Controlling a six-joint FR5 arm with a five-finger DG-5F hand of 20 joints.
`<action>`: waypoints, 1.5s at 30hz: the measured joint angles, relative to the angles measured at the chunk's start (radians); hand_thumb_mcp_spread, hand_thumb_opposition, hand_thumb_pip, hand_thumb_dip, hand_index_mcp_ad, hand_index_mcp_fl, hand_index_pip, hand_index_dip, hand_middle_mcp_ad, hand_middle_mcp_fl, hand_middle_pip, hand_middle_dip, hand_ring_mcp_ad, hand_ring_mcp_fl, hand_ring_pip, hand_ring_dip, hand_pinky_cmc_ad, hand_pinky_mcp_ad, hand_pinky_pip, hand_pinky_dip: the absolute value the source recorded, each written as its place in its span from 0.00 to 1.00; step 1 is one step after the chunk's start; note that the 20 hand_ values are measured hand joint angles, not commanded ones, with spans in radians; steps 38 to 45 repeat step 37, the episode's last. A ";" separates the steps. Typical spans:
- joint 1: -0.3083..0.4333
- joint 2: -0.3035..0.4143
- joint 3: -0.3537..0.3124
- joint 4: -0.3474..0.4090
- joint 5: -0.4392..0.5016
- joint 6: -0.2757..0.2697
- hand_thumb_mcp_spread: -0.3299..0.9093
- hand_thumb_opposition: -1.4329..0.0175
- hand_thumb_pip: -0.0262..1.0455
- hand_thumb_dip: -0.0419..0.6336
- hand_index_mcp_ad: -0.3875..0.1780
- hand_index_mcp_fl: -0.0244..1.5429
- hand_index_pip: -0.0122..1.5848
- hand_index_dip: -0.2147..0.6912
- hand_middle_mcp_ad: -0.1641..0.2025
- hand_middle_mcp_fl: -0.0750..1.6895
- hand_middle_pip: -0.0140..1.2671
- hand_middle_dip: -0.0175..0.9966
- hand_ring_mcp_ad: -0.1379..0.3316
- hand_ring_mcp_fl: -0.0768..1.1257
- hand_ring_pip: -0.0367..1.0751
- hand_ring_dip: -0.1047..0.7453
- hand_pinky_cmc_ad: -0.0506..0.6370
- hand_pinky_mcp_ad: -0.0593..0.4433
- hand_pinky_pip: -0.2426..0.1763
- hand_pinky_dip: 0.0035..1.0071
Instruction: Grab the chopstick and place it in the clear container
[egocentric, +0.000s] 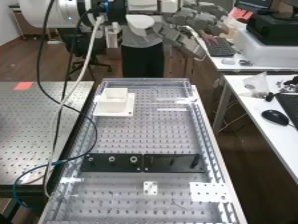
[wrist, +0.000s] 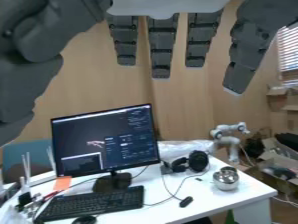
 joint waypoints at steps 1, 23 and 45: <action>0.001 0.000 0.000 -0.001 0.007 0.001 0.25 0.52 0.60 0.03 0.52 0.05 0.07 0.55 0.64 0.12 0.10 0.40 0.61 0.07 0.14 0.43 0.82 0.94 0.47 0.37; -0.003 0.039 0.047 -0.161 -0.035 -0.014 0.25 0.52 0.58 0.04 0.52 0.05 0.07 0.55 0.63 0.12 0.10 0.40 0.62 0.08 0.14 0.43 0.82 0.94 0.43 0.37; 0.035 0.100 0.011 -0.144 0.044 -0.039 0.27 0.52 0.57 0.04 0.53 0.05 0.07 0.56 0.64 0.15 0.10 0.40 0.63 0.08 0.14 0.44 0.82 0.94 0.43 0.37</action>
